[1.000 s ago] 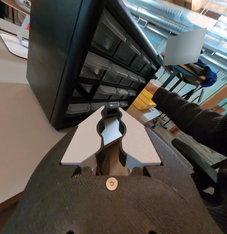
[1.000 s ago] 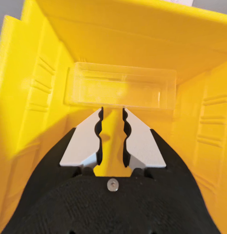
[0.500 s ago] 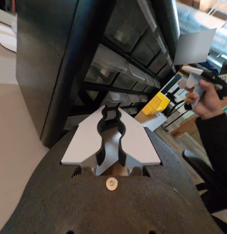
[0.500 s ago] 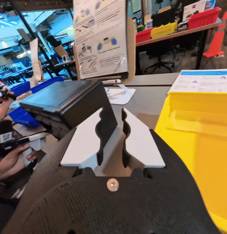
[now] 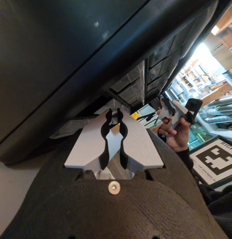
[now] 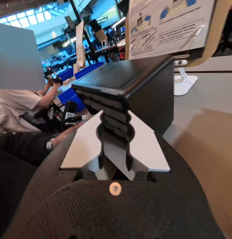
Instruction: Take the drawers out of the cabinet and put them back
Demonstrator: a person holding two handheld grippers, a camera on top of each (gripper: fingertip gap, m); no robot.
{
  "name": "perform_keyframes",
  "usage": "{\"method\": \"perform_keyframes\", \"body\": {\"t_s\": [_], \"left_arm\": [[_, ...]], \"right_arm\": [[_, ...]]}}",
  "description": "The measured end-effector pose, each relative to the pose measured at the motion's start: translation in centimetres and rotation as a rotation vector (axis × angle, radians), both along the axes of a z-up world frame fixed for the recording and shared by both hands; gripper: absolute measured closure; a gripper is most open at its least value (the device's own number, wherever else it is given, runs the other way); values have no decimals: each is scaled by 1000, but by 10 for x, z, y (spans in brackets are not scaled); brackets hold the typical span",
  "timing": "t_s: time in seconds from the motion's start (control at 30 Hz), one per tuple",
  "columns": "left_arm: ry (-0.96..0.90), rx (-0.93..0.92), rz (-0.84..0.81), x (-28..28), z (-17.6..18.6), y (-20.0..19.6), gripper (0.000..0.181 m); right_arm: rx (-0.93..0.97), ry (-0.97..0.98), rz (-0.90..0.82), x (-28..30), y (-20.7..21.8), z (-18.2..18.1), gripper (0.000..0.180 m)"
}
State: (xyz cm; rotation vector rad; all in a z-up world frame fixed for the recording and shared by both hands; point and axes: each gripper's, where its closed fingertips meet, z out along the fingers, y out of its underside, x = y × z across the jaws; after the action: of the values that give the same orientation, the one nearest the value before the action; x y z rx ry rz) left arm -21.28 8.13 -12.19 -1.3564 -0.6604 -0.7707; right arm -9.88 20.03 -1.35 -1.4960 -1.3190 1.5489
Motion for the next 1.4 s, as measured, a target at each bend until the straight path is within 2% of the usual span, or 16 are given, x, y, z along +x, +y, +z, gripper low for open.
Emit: {"method": "perform_keyframes", "body": {"t_s": [0.13, 0.3, 0.43, 0.5, 0.53, 0.57, 0.63, 0.7, 0.8, 0.9, 1.03, 1.2, 1.4], "left_arm": [[-86, 31, -29, 7, 1, -6, 177], [-144, 42, -52, 31, 2, -23, 178], [-167, 41, -61, 51, -1, -39, 177], [-196, 41, -73, 53, -3, -43, 177], [-210, 28, -87, 54, -6, -44, 173], [-230, 23, -114, 57, -8, -44, 161], [-288, 0, -120, 54, -13, -46, 159], [-317, 28, -113, 48, -11, -51, 140], [-315, 76, -100, 40, -1, -60, 141], [-226, 163, -80, 30, 19, -70, 140], [-79, 298, -19, 16, 53, -86, 136], [195, 264, 1, 26, 71, -86, 134], [491, 180, 14, 40, 79, -83, 135]], "right_arm": [[170, -78, 119, -15, -54, -20, 147], [345, -155, 451, -23, -143, -43, 143], [659, -251, 468, -47, -154, -79, 146], [751, -322, 511, -54, -161, -97, 146], [782, -352, 524, -58, -163, -104, 146], [814, -378, 526, -63, -164, -110, 146], [871, -420, 536, -70, -166, -119, 147], [933, -456, 534, -74, -165, -125, 158], [1029, -476, 525, -77, -163, -129, 162], [1005, -488, 564, -71, -166, -129, 164], [873, -497, 733, -44, -185, -125, 166], [705, -452, 883, -17, -209, -106, 167], [615, -424, 871, -11, -199, -91, 166]]}}
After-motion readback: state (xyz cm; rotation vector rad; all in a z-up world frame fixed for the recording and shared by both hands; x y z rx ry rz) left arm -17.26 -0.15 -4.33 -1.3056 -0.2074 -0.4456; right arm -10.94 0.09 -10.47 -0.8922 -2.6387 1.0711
